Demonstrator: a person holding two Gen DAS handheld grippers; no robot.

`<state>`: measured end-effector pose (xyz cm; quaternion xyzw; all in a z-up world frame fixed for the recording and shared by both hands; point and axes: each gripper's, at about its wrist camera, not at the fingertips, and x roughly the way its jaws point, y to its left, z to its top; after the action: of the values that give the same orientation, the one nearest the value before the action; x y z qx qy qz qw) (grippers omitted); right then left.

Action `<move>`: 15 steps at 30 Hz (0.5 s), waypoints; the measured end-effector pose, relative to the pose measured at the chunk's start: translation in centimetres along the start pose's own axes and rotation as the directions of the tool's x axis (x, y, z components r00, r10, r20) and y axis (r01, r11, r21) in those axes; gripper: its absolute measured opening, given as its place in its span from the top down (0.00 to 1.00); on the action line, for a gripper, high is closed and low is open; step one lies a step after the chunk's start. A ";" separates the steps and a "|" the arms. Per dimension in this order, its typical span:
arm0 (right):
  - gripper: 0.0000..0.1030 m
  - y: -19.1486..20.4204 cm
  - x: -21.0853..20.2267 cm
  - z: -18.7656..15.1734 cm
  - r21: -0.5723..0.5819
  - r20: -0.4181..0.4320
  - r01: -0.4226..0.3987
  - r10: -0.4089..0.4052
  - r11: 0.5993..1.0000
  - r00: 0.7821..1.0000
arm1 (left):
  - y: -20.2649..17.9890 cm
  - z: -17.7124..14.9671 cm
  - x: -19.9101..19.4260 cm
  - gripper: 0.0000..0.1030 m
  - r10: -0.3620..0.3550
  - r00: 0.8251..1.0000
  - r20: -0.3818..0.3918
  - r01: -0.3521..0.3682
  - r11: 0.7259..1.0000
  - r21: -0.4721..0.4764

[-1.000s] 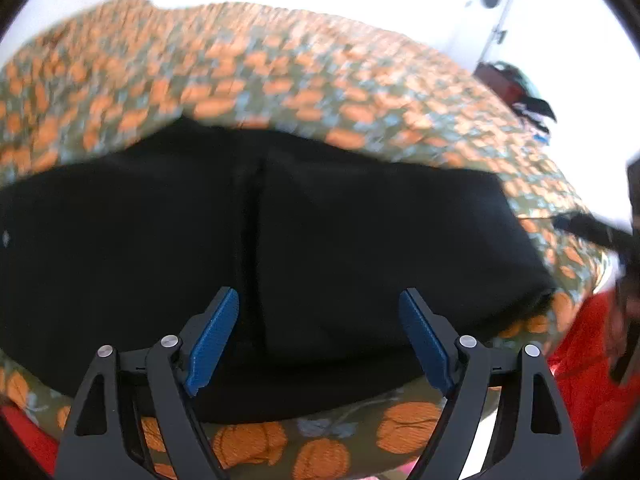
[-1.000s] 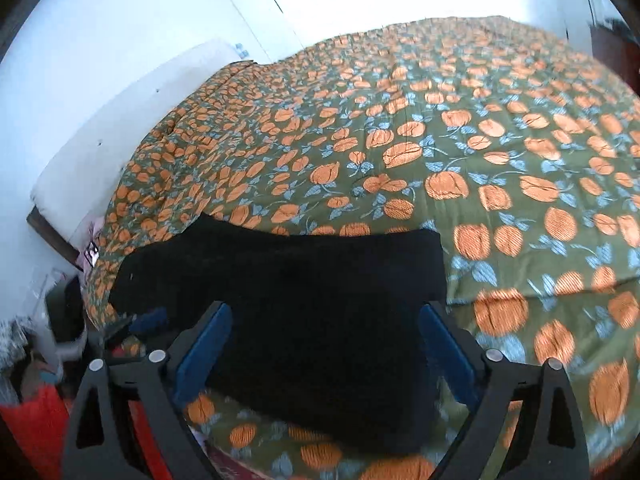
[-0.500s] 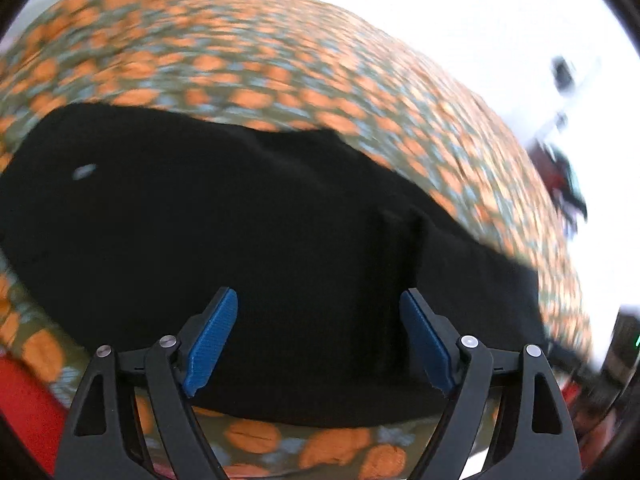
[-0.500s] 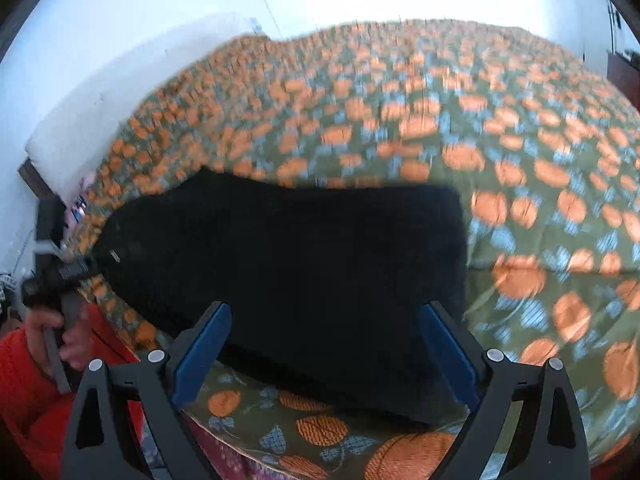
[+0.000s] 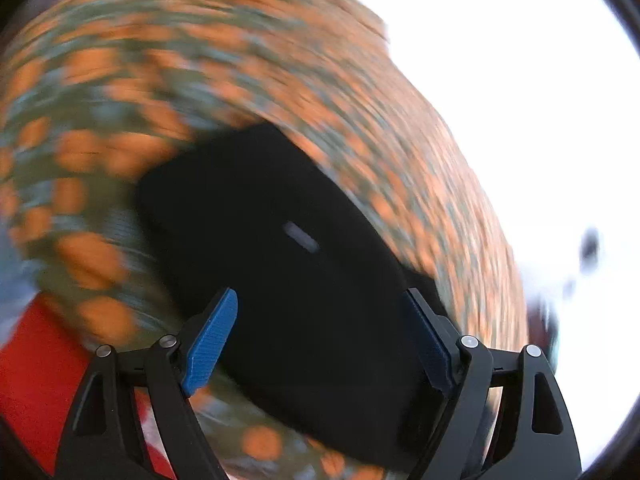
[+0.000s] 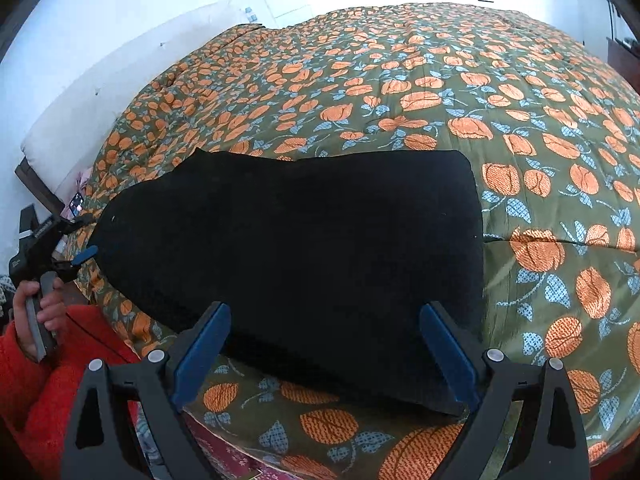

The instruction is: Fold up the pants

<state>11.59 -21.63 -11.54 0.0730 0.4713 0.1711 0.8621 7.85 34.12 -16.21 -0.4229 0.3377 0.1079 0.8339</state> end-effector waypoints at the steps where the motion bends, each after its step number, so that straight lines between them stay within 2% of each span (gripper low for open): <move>1: 0.08 0.0 0.0 0.0 0.001 0.000 -0.001 0.001 1.000 1.000 | 1.9 0.8 -0.4 0.17 0.033 0.999 0.027 -0.031 0.996 -0.080; 2: 0.08 -0.1 0.0 0.0 0.004 0.001 -0.003 0.003 1.000 1.000 | 4.1 1.5 -0.5 0.17 0.062 0.997 0.039 -0.055 0.985 -0.161; 5: 0.08 -0.1 0.3 0.0 0.012 0.000 -0.005 0.005 1.000 1.000 | 7.1 1.6 0.6 0.19 0.109 0.994 -0.006 -0.107 0.966 -0.237; 7: 0.08 0.0 0.4 0.1 0.016 0.000 -0.005 0.005 1.000 1.000 | 8.1 1.7 1.4 0.23 0.091 0.996 -0.026 -0.095 0.958 -0.271; 9: 0.08 0.0 0.4 0.1 0.012 0.000 -0.005 0.005 1.000 1.000 | 8.7 2.2 1.9 0.25 0.077 0.997 -0.027 -0.082 0.955 -0.284; 15: 0.08 0.4 0.7 0.0 -0.013 -0.008 0.001 -0.001 1.000 1.000 | 8.8 4.1 3.5 0.45 0.053 0.998 -0.034 -0.060 0.965 -0.256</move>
<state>11.83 -21.05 -11.96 0.0663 0.4736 0.1742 0.8608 8.29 42.39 -22.41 -0.5190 0.3438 0.1687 0.7642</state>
